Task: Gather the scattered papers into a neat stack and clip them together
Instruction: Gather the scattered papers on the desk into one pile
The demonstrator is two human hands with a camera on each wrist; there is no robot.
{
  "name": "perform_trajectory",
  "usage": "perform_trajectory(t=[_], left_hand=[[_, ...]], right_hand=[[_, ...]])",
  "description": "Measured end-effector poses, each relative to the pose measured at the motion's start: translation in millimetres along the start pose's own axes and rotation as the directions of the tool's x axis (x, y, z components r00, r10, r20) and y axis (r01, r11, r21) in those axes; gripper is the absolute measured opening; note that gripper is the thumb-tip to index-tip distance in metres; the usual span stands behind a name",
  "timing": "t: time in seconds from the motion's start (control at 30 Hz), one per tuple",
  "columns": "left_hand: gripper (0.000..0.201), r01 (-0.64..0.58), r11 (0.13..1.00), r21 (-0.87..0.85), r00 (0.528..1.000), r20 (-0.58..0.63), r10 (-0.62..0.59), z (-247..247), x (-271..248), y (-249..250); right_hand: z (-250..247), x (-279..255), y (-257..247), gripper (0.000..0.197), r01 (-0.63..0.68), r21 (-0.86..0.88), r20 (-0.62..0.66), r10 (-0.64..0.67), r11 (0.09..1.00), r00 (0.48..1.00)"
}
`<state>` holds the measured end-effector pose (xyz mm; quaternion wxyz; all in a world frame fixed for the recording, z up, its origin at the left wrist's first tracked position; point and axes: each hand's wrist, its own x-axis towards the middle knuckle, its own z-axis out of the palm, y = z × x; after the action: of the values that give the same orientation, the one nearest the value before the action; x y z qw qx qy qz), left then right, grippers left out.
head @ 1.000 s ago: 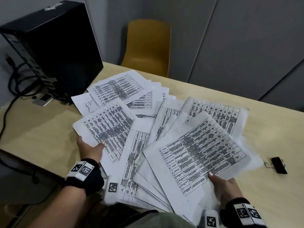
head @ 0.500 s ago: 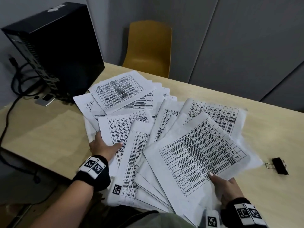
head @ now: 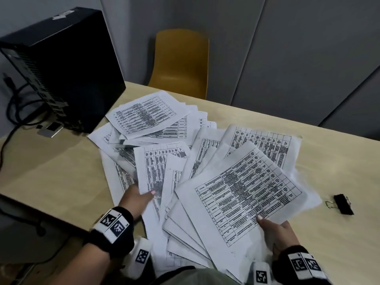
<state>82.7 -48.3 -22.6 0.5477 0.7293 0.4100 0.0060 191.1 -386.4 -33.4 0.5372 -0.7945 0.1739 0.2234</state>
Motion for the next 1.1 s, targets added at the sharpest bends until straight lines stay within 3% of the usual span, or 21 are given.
perform_trajectory(t=[0.1,0.27,0.37,0.43,0.5,0.57,0.63,0.7,0.77,0.83,0.93,1.03,1.1], left_hand=[[0.02,-0.093,0.98,0.177,0.993,-0.049,0.103,-19.1,-7.8,13.3],[0.015,-0.184,0.975,0.122,0.98,-0.056,0.192,-52.5,-32.2,53.3],[0.016,-0.306,0.927,0.219,0.949,-0.013,0.316,-68.8,-55.8,84.4],[0.027,-0.391,0.888,0.242,0.917,0.018,0.399,-81.3,-68.2,97.7],[0.026,-0.457,0.855,0.243,0.88,-0.013,0.475,-91.9,-80.6,111.2],[0.011,-0.54,0.813,0.218,0.808,-0.133,0.573,-98.3,-88.6,127.8],[0.019,-0.612,0.78,0.131,0.731,-0.285,0.62,-97.7,-91.8,146.6],[0.013,-0.674,0.737,0.038,0.681,-0.355,0.641,-87.5,-84.9,158.5],[0.014,-0.651,0.758,-0.032,0.707,-0.387,0.591,-65.5,-71.3,156.5],[0.006,-0.546,0.837,-0.032,0.809,-0.279,0.517,-33.6,-52.9,138.6],[0.024,-0.256,0.966,0.026,0.964,-0.072,0.257,14.8,-22.5,96.9],[0.043,-0.109,0.983,0.149,0.99,0.107,0.094,45.8,-11.2,68.6],[0.042,-0.082,0.976,0.203,0.991,0.122,0.058,56.5,-11.7,63.4]], right_hand=[[1.0,-0.1,-0.4,0.042,0.027,-0.003,-0.03,-0.027,1.0,0.999],[-0.1,9.1,9.0,0.045,-0.016,0.008,-0.035,0.016,1.0,0.999],[0.8,10.7,11.5,0.042,-0.042,-0.003,-0.055,0.042,0.999,0.998],[1.9,10.9,11.8,0.036,-0.055,0.033,-0.087,0.057,0.998,0.995],[2.5,8.4,9.6,0.043,-0.045,0.056,-0.092,0.05,0.997,0.995],[0.9,8.6,7.9,0.046,-0.057,0.057,-0.079,0.061,0.997,0.995],[1.5,1.0,-2.3,0.028,-0.042,0.029,-0.061,0.043,0.999,0.997],[0.9,-1.9,-7.7,0.035,-0.034,0.044,-0.035,0.036,0.998,0.999],[3.2,0.1,-4.8,0.031,-0.032,0.072,-0.026,0.033,0.997,0.999],[6.0,5.6,3.6,0.042,-0.095,0.129,-0.045,0.102,0.987,0.994],[7.0,7.8,7.3,0.054,-0.116,0.129,-0.023,0.12,0.985,0.993],[2.3,10.8,5.8,0.058,-0.161,0.137,0.004,0.162,0.977,0.987],[0.3,12.2,3.7,0.069,-0.162,0.218,0.044,0.157,0.962,0.987]])
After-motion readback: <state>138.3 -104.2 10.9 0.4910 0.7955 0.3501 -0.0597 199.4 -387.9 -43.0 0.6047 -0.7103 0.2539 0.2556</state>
